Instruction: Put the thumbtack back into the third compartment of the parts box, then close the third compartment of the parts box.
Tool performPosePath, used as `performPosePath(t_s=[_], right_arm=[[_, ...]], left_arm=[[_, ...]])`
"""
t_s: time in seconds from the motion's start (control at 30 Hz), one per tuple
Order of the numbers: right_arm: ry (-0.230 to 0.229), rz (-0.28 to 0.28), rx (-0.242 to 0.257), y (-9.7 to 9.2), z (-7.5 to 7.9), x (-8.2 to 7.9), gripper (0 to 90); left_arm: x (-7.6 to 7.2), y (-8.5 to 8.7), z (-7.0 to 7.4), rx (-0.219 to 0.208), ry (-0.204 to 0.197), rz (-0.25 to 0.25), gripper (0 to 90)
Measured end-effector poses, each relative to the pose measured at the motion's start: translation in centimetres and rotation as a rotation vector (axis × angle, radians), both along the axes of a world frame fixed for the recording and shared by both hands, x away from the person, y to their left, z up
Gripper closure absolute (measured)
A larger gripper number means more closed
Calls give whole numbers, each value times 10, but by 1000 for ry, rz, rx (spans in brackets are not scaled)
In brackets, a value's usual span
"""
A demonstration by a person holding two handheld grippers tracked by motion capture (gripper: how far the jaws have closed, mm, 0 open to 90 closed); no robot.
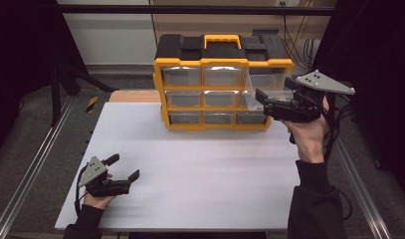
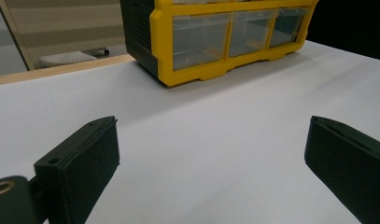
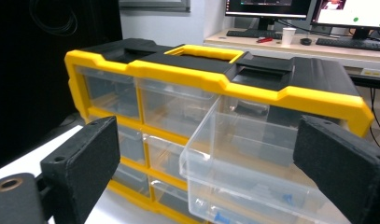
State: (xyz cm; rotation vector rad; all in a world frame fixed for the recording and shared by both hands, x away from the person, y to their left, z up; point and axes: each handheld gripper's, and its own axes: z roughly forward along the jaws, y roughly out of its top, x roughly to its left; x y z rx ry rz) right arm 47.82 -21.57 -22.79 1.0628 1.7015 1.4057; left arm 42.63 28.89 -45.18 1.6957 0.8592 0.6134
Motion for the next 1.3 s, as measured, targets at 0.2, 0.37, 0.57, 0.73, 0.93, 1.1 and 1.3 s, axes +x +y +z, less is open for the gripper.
performPosePath(t_s=[0.2,0.37,0.57,0.73,0.93,1.1,1.3], right_arm=[[-4,16,6,3,-12,-10,53],[-6,31,8,6,-21,-17,45],[-3,40,8,8,-30,-27,43],[10,39,13,6,-40,-30,51],[23,36,23,3,-49,-34,133],[42,44,24,0,-57,-35,290],[58,12,19,-2,-64,-33,519]], left_arm=[[0,1,0,0,0,2,28],[0,1,0,-1,-4,2,28],[0,1,1,-1,-6,1,28],[-1,1,1,1,-7,0,28],[0,0,1,1,-5,0,28],[0,0,1,0,-6,2,28],[0,0,1,0,-4,3,28]])
